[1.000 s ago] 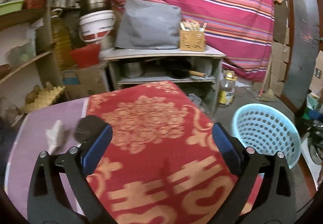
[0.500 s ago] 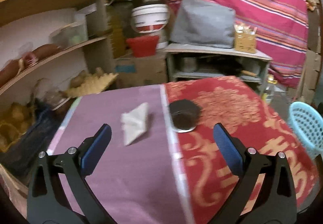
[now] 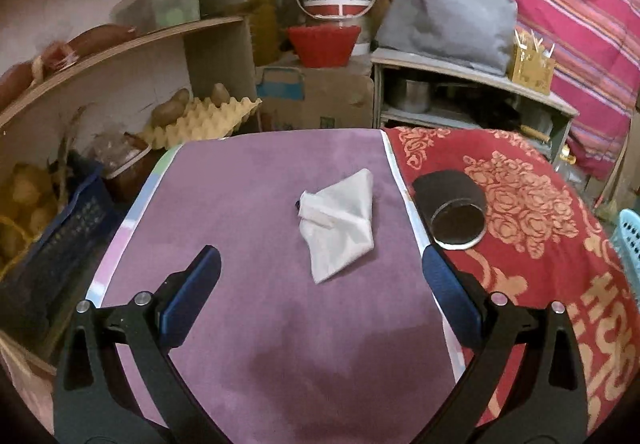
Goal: Collect trash
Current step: 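Grasp the white tissue with the left tool and lift it, then grasp the black mesh cup with the right tool while the left tool holds the tissue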
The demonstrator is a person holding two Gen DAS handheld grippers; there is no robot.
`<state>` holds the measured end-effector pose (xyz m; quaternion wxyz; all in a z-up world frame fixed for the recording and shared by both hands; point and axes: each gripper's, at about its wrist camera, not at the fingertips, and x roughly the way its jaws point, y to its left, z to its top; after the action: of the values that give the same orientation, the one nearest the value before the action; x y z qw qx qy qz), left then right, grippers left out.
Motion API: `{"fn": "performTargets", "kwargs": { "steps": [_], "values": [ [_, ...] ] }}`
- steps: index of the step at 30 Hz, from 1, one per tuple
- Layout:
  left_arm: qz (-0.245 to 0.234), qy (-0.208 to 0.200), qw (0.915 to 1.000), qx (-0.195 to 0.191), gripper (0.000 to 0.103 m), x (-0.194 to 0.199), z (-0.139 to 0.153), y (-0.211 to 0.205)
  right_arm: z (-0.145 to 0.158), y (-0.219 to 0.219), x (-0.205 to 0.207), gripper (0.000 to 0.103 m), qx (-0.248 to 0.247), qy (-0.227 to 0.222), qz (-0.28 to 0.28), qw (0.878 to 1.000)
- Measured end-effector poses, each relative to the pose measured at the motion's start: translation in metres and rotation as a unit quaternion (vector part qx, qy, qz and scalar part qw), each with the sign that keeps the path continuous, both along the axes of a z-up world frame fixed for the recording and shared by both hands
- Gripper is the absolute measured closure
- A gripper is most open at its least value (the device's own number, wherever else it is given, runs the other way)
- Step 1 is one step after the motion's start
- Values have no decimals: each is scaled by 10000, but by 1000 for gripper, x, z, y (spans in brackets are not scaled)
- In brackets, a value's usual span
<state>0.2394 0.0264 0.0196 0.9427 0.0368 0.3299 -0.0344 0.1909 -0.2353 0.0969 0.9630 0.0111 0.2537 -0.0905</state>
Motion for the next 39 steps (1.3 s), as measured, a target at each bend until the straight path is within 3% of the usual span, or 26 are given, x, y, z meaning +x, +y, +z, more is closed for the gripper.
{"fn": "performTargets", "kwargs": {
  "steps": [10,14,17,23,29,33,39],
  "values": [
    [-200,410,9986,256,10,69,-37,-25,-29,5,58,9,459,365,40,9983],
    [-300,849,9957,211,33,98,-56,-25,-41,17,75,9,429,543,67,9976],
    [-336,945,9947,214,53,106,-62,-22,-49,28,84,9,419,653,96,9969],
    [-415,926,9948,-48,72,102,-56,1,-64,55,96,9,423,817,328,9952],
    [-212,756,9969,-94,74,90,-38,35,-76,91,104,9,411,878,624,9933],
    [-4,661,9978,96,74,80,-31,57,-90,114,114,9,495,1052,755,9903],
    [381,645,9967,318,74,70,-33,86,-110,144,126,9,79,1241,741,9895]
  ]
}}
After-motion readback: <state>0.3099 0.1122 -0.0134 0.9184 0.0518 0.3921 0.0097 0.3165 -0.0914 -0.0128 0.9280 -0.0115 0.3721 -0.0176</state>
